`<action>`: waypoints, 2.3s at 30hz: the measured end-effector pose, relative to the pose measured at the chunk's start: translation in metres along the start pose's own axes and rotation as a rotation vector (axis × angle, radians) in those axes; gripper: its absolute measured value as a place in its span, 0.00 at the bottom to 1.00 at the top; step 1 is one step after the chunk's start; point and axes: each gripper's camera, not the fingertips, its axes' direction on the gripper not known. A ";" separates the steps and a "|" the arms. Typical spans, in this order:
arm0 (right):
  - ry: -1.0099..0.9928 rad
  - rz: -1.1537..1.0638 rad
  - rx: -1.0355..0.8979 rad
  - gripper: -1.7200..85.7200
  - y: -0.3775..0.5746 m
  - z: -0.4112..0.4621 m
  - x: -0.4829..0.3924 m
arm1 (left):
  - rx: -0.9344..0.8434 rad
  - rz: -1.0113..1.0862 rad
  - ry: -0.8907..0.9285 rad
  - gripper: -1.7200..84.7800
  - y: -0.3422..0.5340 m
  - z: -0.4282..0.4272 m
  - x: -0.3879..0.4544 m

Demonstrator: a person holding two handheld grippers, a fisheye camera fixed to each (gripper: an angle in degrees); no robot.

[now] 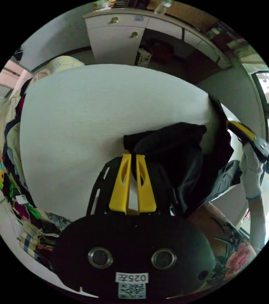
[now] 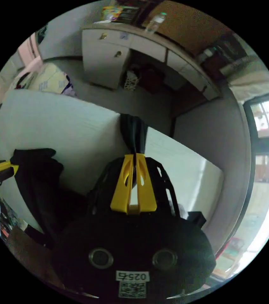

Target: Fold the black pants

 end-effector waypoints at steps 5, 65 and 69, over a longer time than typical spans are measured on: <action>-0.123 0.399 0.127 0.01 0.095 -0.073 0.150 | 0.206 -0.234 0.030 0.00 0.062 -0.050 -0.090; -0.738 0.678 0.068 0.02 0.158 -0.169 0.429 | -0.386 0.802 0.174 0.01 0.035 0.513 0.238; -0.896 0.667 0.124 0.09 0.166 -0.185 0.420 | -0.335 0.828 0.207 0.00 0.052 0.541 0.229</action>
